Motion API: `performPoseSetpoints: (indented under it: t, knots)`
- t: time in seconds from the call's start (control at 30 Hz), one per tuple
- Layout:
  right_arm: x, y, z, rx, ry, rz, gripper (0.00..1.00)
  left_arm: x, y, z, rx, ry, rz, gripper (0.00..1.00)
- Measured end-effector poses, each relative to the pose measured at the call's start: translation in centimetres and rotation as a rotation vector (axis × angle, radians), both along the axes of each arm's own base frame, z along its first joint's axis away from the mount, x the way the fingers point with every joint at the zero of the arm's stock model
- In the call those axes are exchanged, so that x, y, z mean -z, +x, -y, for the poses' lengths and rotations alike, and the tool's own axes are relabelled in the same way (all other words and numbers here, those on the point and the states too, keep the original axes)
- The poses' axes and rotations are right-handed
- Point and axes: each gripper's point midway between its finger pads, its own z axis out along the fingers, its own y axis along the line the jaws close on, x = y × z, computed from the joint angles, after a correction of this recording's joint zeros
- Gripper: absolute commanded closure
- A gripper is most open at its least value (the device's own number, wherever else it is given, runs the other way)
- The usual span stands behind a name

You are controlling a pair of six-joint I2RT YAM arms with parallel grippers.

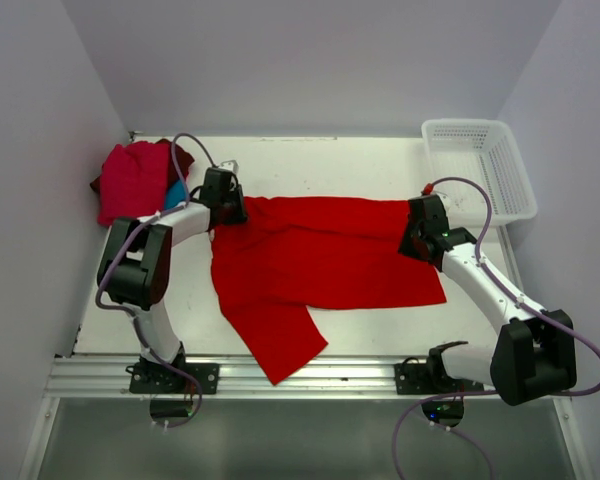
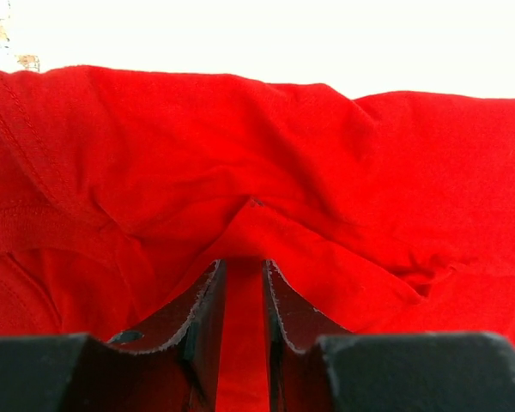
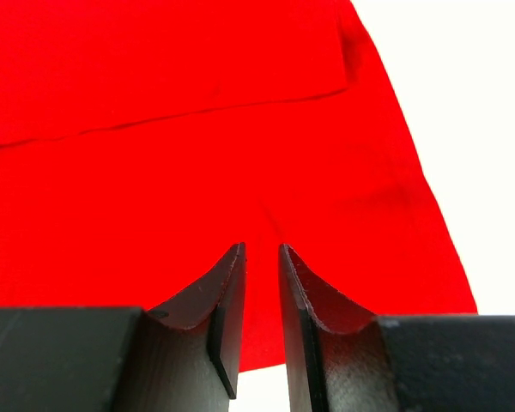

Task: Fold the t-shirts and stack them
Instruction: Fold the tshirt

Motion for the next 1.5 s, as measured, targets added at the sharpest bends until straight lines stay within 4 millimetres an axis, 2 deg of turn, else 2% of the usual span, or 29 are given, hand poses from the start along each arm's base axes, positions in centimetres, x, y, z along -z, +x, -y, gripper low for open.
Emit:
performPoseSetpoints:
  t: [0.17, 0.2, 0.3, 0.67, 0.7, 0.8, 1.17, 1.27, 1.5]
  knots:
    - [0.0, 0.0, 0.0, 0.000, 0.000, 0.000, 0.74, 0.3, 0.0, 0.0, 0.000, 0.002, -0.006, 0.76]
    - [0.0, 0.0, 0.0, -0.001, -0.001, 0.000, 0.74, 0.4, 0.0, 0.0, 0.000, 0.002, -0.007, 0.84]
    - [0.0, 0.0, 0.0, -0.001, -0.001, 0.000, 0.74, 0.6, 0.2, 0.0, 0.001, 0.004, -0.010, 1.00]
    - [0.0, 0.0, 0.0, -0.004, -0.003, -0.001, 0.74, 0.8, 0.4, 0.2, 0.009, 0.003, -0.010, 1.00]
    - [0.0, 0.0, 0.0, -0.004, -0.003, -0.001, 0.74, 0.8, 0.4, 0.1, 0.008, 0.004, -0.009, 0.83]
    - [0.0, 0.0, 0.0, -0.004, -0.003, -0.001, 0.74, 0.8, 0.5, 0.0, 0.006, 0.012, -0.004, 0.66]
    - [0.0, 0.0, 0.0, -0.005, -0.004, -0.002, 0.74, 0.6, 0.9, 0.0, 0.006, 0.015, 0.010, 0.64]
    - [0.0, 0.0, 0.0, -0.006, -0.004, -0.002, 0.75, 0.5, 1.2, 0.1, 0.006, 0.013, 0.015, 0.66]
    - [0.0, 0.0, 0.0, -0.006, -0.005, -0.002, 0.75, 1.1, 1.3, 0.2, 0.009, 0.013, 0.003, 0.90]
